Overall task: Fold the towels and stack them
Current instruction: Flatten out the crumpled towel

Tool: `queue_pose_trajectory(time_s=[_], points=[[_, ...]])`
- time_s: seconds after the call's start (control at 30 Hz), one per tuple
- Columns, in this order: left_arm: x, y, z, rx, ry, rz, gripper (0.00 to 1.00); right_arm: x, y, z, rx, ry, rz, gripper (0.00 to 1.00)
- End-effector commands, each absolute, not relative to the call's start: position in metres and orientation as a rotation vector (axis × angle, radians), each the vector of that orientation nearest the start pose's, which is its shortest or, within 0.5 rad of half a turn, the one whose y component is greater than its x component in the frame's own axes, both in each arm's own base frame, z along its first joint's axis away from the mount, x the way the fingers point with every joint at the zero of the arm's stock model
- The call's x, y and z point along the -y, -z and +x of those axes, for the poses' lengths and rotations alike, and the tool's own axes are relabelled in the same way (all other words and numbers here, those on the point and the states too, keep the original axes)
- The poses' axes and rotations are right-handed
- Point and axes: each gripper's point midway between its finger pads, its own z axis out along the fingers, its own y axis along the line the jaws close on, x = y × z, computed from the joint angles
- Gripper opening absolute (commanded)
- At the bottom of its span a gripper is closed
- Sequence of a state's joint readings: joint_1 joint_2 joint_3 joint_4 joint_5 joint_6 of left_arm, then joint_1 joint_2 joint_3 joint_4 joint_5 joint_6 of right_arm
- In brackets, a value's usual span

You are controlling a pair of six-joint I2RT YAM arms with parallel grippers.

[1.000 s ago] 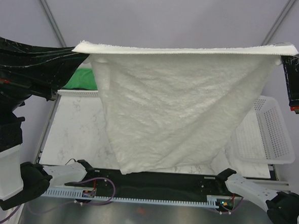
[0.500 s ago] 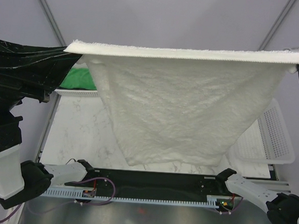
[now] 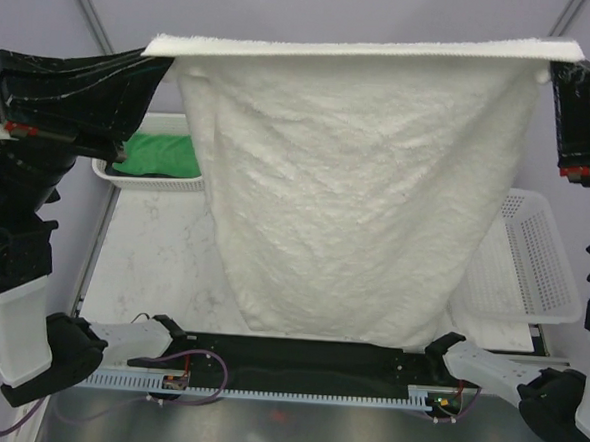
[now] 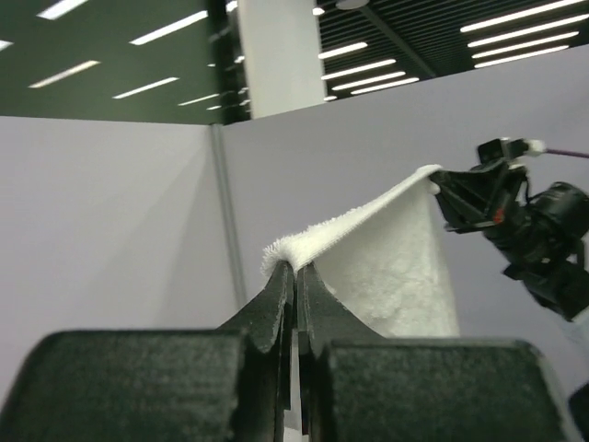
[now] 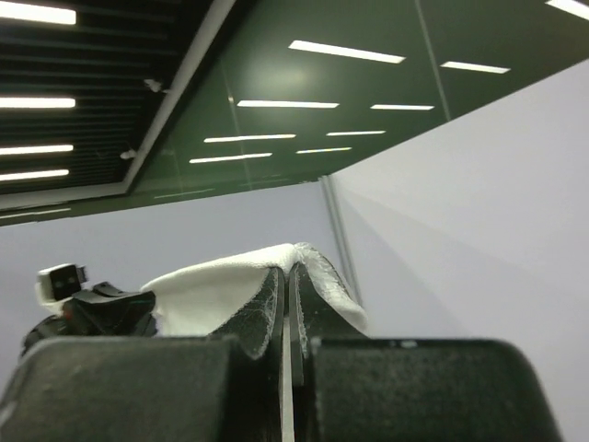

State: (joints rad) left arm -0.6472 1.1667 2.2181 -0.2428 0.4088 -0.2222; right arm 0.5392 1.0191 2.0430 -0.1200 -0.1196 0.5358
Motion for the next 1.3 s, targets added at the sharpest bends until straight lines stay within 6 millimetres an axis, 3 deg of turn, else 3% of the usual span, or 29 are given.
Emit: queue_pose_trajectory(time_s=[0.0, 0.1, 0.2, 0.37, 0.5, 0.53, 0.67, 0.8, 0.9, 1.03, 1.13, 1.27], points=[[0.146, -0.745, 0.158, -0.731, 0.644, 0.388, 0.02, -0.096, -0.758, 0.148, -0.685, -0.867, -0.003, 0.0], [0.156, -0.734, 0.204, -0.786, 0.48, 0.384, 0.02, -0.113, -0.742, 0.197, -0.768, -0.778, 0.005, 0.0], [0.162, -0.723, 0.237, -0.819, 0.339, 0.403, 0.02, -0.133, -0.723, 0.241, -0.84, -0.694, -0.023, 0.0], [0.174, -0.675, 0.326, -0.953, 0.168, 0.427, 0.02, -0.161, -0.686, 0.316, -0.944, -0.562, -0.052, 0.0], [0.168, -0.646, 0.377, -0.99, 0.211, 0.421, 0.02, -0.155, -0.663, 0.368, -0.977, -0.559, -0.038, 0.0], [0.162, -0.641, 0.387, -0.994, 0.196, 0.414, 0.02, -0.142, -0.659, 0.382, -0.972, -0.533, -0.016, 0.0], [0.162, -0.631, 0.425, -0.993, 0.186, 0.431, 0.02, -0.132, -0.633, 0.434, -1.019, -0.498, 0.003, 0.0], [0.169, -0.604, 0.477, -0.996, 0.199, 0.443, 0.02, -0.128, -0.615, 0.467, -1.032, -0.522, -0.015, 0.0], [0.173, -0.587, 0.5, -0.998, 0.199, 0.461, 0.02, -0.13, -0.589, 0.492, -1.068, -0.546, 0.0, 0.0], [0.172, -0.543, 0.548, -1.069, 0.202, 0.451, 0.02, -0.129, -0.561, 0.522, -1.09, -0.569, 0.003, 0.0], [0.167, -0.525, 0.567, -1.08, 0.228, 0.455, 0.02, -0.126, -0.529, 0.555, -1.142, -0.568, 0.008, 0.0], [0.17, -0.476, 0.599, -1.149, 0.264, 0.496, 0.02, -0.115, -0.48, 0.596, -1.228, -0.579, 0.005, 0.0]])
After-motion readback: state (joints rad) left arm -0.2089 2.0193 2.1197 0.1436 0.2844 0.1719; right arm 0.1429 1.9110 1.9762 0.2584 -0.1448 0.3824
